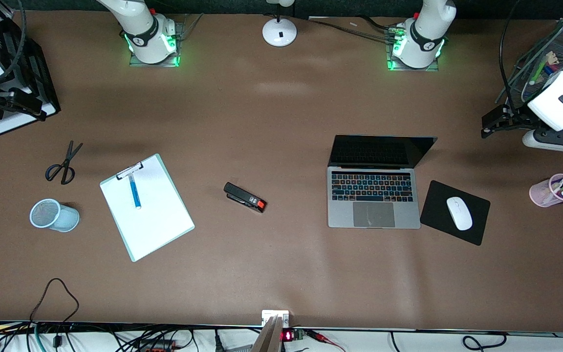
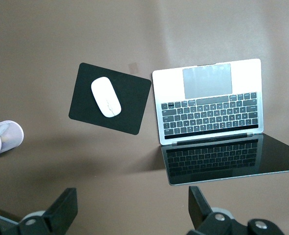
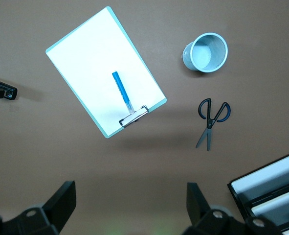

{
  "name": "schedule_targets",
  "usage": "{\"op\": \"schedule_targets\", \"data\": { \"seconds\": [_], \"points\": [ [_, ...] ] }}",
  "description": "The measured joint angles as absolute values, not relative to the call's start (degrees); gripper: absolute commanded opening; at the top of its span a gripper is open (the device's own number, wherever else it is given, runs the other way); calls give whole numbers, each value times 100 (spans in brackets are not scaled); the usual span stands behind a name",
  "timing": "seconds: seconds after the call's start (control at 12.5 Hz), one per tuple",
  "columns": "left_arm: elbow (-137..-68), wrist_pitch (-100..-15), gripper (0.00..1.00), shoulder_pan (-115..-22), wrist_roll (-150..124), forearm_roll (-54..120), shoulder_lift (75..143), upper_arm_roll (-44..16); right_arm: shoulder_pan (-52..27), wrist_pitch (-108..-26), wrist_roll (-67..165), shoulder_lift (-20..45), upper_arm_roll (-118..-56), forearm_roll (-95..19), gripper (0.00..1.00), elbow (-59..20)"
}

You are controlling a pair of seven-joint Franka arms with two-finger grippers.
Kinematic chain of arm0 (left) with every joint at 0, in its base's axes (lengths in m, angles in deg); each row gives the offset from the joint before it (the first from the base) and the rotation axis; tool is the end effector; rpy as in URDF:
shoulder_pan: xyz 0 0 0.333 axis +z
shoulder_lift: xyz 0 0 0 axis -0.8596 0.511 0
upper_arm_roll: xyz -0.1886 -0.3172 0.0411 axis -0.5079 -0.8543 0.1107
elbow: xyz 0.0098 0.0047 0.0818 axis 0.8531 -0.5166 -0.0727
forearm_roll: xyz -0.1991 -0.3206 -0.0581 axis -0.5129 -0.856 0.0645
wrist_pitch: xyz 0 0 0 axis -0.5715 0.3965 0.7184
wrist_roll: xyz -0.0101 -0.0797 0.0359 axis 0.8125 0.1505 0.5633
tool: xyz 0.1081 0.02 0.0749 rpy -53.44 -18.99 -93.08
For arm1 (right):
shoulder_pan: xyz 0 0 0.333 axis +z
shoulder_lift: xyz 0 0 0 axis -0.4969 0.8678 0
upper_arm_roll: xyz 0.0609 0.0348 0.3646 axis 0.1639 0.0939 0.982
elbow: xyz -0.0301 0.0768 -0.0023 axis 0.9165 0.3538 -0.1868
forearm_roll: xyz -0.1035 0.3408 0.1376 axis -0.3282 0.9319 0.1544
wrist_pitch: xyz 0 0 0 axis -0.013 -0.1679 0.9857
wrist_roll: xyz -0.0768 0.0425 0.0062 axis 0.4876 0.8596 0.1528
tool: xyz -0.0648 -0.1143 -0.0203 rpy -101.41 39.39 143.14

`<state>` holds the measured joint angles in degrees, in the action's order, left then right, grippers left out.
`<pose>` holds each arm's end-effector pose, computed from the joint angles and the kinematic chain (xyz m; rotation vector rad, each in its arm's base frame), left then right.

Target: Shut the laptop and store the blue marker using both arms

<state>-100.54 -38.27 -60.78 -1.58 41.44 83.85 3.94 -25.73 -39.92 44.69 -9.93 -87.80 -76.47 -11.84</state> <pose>0.5513 -0.0179 0.5997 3.1287 -0.1786 -0.0111 0.5426 -0.0241 0.6331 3.1171 -0.0444 -0.1055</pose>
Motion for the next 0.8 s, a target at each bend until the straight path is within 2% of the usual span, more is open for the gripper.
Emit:
{"op": "schedule_targets", "data": {
  "seconds": [0.56, 0.8],
  "points": [
    [-10054, -3827, 100, -6078, -157, 4144, 8385, 394, -2561, -3984, 4472, -965, -8772, -7648, 100, -1191],
    [-10055, -3827, 100, -6078, -157, 4144, 8385, 394, -2523, -4118, 4472, -703, -8768, -7648, 100, -1191]
  ]
}}
